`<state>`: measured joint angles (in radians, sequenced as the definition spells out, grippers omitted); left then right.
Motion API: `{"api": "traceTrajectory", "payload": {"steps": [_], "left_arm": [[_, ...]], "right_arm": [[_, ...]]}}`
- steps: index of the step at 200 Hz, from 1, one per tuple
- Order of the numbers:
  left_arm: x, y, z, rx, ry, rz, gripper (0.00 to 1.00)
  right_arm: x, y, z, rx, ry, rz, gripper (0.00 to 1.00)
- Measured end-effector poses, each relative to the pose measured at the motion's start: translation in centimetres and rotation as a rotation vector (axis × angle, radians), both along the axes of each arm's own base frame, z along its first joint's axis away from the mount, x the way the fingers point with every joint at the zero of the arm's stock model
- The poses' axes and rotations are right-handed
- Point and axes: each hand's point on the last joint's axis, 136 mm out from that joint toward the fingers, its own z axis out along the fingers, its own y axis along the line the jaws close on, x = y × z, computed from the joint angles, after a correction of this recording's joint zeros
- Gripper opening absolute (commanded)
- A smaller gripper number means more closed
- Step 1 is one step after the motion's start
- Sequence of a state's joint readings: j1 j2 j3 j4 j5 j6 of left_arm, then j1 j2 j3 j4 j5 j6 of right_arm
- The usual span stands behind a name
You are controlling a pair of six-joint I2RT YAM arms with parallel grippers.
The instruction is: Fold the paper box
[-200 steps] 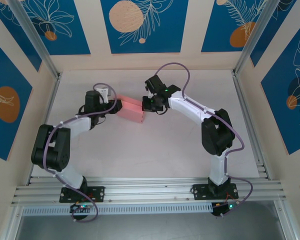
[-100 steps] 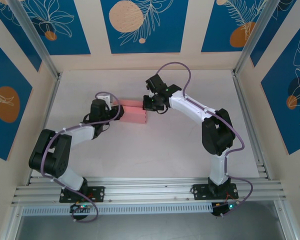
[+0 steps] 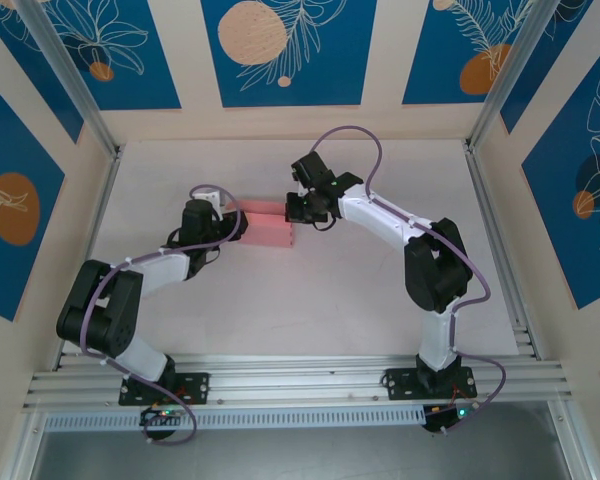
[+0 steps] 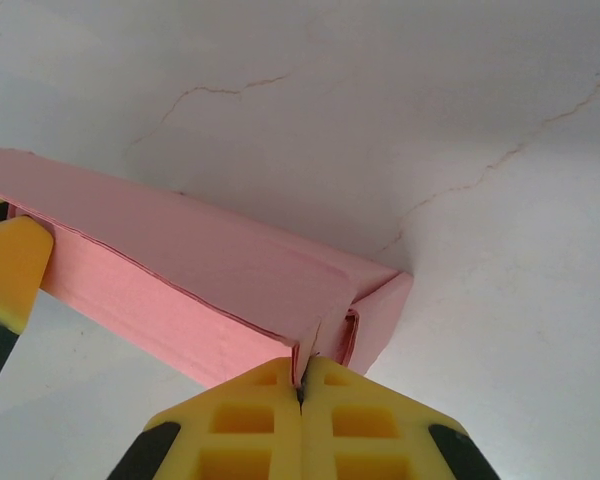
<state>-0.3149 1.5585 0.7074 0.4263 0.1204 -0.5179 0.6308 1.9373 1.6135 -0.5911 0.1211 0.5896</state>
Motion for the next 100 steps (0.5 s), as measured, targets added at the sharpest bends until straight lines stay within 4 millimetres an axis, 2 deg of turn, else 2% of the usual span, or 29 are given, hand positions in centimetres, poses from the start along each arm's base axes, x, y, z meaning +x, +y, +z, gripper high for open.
{"api": "traceTrajectory", "payload": {"steps": [100], "left_arm": [[-0.10, 0.10, 0.05, 0.006, 0.002, 0.006, 0.35]], "right_arm": [[-0.43, -0.06, -0.22, -0.026, -0.008, 0.016, 0.01]]}}
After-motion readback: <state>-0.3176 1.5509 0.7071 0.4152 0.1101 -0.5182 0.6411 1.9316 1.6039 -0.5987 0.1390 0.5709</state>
